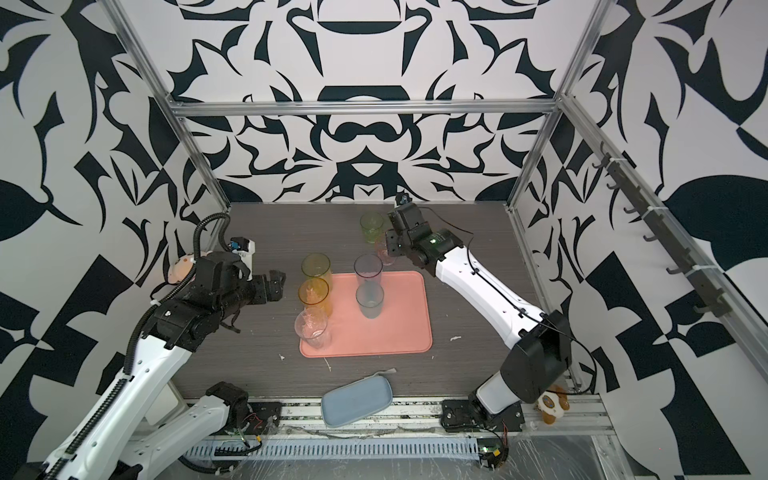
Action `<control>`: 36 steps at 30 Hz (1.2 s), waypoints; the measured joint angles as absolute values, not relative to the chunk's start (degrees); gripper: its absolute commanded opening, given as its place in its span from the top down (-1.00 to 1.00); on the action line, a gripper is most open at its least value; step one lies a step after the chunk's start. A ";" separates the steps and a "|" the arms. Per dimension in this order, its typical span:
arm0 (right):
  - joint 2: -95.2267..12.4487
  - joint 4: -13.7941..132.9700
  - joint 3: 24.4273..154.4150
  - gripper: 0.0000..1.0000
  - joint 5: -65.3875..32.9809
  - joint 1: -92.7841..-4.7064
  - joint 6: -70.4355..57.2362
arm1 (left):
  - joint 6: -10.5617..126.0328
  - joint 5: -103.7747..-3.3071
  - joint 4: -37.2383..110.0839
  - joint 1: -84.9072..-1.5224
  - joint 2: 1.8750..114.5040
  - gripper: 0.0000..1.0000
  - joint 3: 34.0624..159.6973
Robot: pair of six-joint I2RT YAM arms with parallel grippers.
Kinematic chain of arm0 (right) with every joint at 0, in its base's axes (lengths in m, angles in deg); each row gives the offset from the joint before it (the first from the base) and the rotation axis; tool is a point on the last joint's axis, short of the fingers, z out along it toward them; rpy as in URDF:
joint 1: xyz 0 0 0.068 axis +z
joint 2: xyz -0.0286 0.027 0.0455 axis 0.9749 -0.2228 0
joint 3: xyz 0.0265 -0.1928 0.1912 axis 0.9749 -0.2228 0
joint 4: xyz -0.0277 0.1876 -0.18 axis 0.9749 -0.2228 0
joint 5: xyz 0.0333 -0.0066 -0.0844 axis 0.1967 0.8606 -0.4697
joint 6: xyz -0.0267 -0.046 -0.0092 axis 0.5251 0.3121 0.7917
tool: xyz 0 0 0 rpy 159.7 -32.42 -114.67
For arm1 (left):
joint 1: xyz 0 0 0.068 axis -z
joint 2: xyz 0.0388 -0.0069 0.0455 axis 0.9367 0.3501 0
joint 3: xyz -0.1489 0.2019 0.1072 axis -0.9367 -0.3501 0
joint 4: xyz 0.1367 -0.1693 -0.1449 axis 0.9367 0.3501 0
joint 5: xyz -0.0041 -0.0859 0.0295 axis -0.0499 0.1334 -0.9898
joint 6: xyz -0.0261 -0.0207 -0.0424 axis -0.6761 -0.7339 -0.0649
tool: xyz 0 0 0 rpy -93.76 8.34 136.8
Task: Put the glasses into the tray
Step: 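Raise the right gripper and move it above the grey glass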
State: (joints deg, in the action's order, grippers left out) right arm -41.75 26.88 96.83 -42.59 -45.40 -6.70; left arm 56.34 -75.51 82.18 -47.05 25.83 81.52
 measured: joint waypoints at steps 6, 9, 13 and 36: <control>-44.68 31.41 97.53 -0.07 -42.77 -50.89 -6.88 | 56.34 -75.53 82.18 -47.05 25.83 -0.99 81.52; -46.95 32.28 99.41 -0.08 -42.77 -52.68 -6.88 | 56.34 -75.53 82.18 -47.05 25.83 -0.99 81.52; -50.58 32.96 102.67 -0.10 -42.64 -54.63 -6.88 | 56.34 -75.56 82.18 -47.05 25.83 -0.99 81.52; -69.16 25.59 120.52 -0.11 -39.21 -59.96 -8.74 | 56.34 -75.58 82.18 -47.05 25.83 -0.99 81.52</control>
State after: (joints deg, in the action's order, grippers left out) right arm -69.16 25.59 120.52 -39.21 -59.96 -8.74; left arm 56.34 -75.58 82.18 -47.05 25.83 81.52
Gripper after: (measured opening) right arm 0.554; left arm 0.994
